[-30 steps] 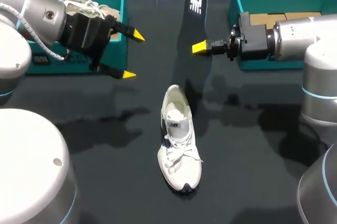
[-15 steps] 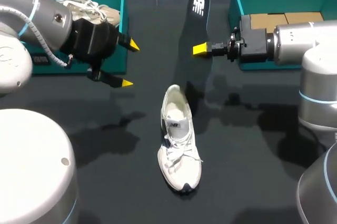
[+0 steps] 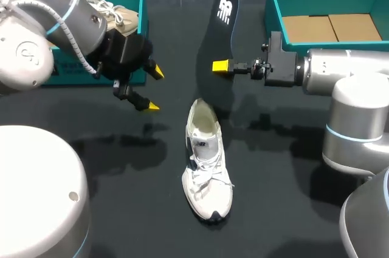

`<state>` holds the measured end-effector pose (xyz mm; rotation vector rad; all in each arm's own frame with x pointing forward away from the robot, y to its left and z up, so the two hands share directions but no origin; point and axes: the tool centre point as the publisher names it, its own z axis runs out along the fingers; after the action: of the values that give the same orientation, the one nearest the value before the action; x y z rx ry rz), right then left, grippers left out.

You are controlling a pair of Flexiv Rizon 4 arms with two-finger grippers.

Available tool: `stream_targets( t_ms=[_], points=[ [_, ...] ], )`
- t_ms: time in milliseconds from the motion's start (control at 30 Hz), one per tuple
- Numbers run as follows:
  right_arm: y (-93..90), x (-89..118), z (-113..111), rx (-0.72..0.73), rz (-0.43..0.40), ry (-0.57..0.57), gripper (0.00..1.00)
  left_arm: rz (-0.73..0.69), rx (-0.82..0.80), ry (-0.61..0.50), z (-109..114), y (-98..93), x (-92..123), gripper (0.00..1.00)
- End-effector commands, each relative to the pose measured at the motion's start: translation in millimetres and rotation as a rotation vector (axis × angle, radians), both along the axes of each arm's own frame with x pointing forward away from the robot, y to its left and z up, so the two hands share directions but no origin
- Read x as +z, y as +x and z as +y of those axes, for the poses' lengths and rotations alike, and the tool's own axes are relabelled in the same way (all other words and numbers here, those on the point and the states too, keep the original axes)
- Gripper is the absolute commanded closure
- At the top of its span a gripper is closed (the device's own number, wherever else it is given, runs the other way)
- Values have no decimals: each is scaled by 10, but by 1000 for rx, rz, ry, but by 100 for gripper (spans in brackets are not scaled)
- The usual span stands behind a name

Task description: Take the shoe out of the shoebox, open the shoe tongue, remove and reinsert the insole, then place the shoe into the shoebox

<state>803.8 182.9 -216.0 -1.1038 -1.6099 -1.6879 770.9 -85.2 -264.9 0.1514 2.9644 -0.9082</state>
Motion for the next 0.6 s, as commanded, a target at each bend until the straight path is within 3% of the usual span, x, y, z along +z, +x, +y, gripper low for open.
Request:
stream_targets(
  t_ms=[33,167,233,400,600],
  points=[
    [-18,0,17,-8,0,0,100,2,0,25,-48,18,6,0],
    [-18,0,17,-8,0,0,100,2,0,25,-48,18,6,0],
    [17,-51,59,-43,-32,-58,100,58,-29,-6,-86,-32,-97,0],
    [33,-213,89,-51,-85,-45,100,71,-29,12,-112,-65,-309,0],
    [1,-356,145,-49,-141,-18,100,69,-24,38,-125,-106,-415,0]
  ],
)
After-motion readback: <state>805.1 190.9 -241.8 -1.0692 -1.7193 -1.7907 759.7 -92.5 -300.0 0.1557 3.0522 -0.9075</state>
